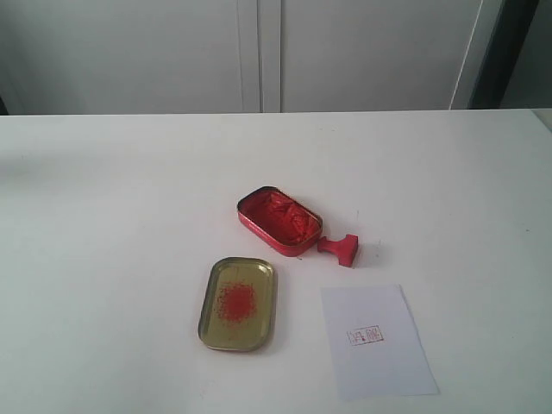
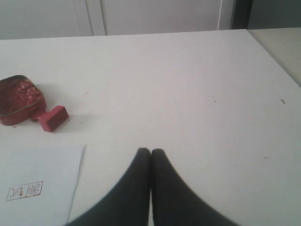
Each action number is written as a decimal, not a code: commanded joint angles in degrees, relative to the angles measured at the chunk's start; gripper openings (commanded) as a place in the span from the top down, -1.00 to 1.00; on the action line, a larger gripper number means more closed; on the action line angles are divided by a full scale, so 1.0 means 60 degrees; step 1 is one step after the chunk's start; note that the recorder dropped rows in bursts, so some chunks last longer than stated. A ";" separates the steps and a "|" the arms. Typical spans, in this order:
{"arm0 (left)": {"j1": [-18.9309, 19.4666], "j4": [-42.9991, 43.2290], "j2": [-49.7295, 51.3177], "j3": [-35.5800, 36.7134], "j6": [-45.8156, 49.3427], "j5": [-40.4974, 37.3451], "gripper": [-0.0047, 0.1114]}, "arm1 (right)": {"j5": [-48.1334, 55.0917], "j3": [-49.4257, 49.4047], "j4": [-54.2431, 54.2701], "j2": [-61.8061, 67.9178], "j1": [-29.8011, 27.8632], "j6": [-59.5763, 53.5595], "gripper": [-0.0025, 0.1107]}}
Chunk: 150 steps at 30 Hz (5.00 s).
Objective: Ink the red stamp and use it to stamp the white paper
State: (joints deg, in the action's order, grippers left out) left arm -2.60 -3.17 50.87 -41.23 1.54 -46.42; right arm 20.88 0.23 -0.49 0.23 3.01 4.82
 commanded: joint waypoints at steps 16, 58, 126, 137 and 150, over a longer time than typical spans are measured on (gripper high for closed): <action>0.0017 0.0529 -0.3811 0.2595 0.0021 0.1209 0.92 | -0.0134 -0.0039 -0.0076 -0.0039 -0.0053 -0.0006 0.96; 0.0017 0.0796 -0.8478 0.6682 -0.0257 0.4154 0.92 | -0.0134 -0.0039 -0.0076 -0.0039 -0.0053 -0.0006 0.96; 0.0017 0.0756 -0.8478 0.6872 -0.0257 0.4365 0.92 | -0.0134 -0.0039 -0.0076 -0.0039 -0.0053 -0.0006 0.96; 0.0017 0.0756 -0.8478 0.6872 -0.0257 0.4365 0.92 | -0.0134 -0.0039 -0.0076 -0.0039 -0.0053 -0.0006 0.96; 0.0017 0.0756 -0.8478 0.6872 -0.0257 0.4365 0.92 | -0.0134 -0.0039 -0.0076 -0.0039 -0.0053 -0.0006 0.96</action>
State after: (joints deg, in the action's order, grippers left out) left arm -2.60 1.56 0.26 -0.55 0.55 -19.37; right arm 20.88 0.23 -0.49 0.23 3.01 4.82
